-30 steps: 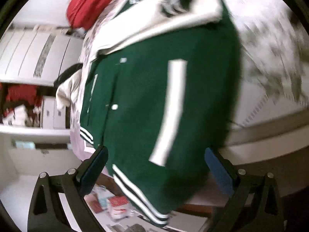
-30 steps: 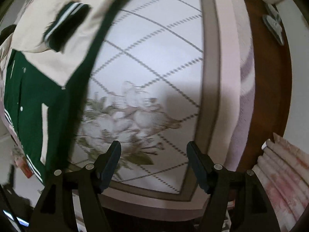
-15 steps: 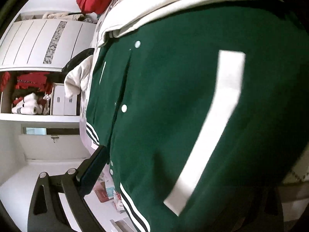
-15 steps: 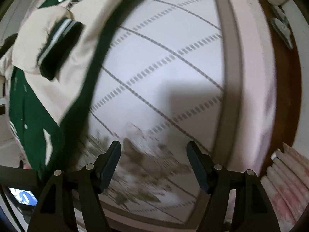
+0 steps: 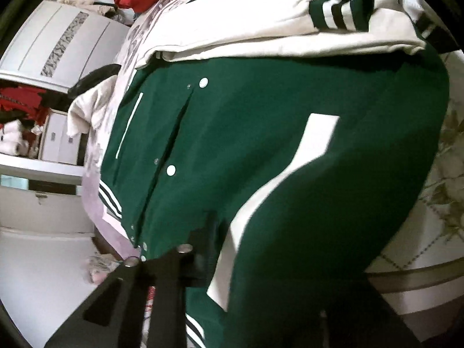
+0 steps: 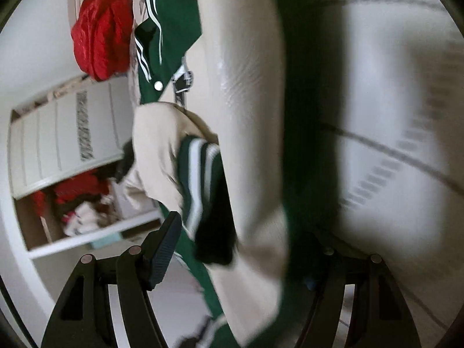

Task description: Fold large clothes

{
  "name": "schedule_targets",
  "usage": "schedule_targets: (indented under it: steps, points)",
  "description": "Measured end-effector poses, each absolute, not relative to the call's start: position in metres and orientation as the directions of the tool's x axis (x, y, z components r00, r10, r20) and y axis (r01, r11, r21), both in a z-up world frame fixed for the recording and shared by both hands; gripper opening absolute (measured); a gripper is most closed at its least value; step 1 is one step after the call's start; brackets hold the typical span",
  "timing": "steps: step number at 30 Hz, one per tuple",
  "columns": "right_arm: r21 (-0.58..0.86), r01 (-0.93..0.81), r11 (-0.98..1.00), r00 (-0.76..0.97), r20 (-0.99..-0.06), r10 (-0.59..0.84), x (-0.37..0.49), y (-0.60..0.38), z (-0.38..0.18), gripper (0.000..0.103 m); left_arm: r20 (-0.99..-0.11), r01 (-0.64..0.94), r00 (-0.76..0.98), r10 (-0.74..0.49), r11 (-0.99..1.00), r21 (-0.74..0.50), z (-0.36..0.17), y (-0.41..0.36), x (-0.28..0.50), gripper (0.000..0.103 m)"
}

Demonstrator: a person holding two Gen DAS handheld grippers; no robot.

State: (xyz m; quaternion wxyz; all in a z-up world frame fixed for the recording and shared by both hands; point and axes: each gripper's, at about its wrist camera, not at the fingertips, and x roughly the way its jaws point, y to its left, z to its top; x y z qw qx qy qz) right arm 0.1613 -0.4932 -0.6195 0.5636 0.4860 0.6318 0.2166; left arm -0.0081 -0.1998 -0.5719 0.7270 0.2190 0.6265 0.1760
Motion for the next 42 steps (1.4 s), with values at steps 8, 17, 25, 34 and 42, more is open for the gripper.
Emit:
schedule_targets:
  steps: [8,17,25,34,42]
  points:
    - [0.77,0.439,0.463,0.102,-0.555,0.825,0.165,-0.45,-0.62,0.012,-0.864,-0.016,0.18,0.471,0.879,0.476,-0.541,-0.185,-0.006,0.01]
    - [0.656,0.448,0.607,0.034,-0.692,0.721,0.101,-0.477,-0.502,0.012,-0.936,0.06,0.198,0.292,0.949,0.309,-0.454,-0.195,-0.052,0.01]
    - [0.54,0.373,0.755,0.026,-0.819,0.573,0.128,-0.399,-0.416,0.013,-0.967,-0.112,0.228,0.116,0.989,0.092,-0.415,-0.103,-0.01,0.014]
    - [0.452,0.323,0.831,-0.008,-0.877,0.48,0.281,-0.227,-0.457,0.025,-0.974,-0.303,0.221,-0.052,0.946,-0.119,-0.499,0.074,0.096,0.019]
    - [0.402,0.355,0.844,-0.088,-0.884,0.459,0.347,-0.128,-0.507,0.082,-0.931,-0.521,0.21,-0.298,0.772,-0.364,-0.559,0.216,0.11,0.039]
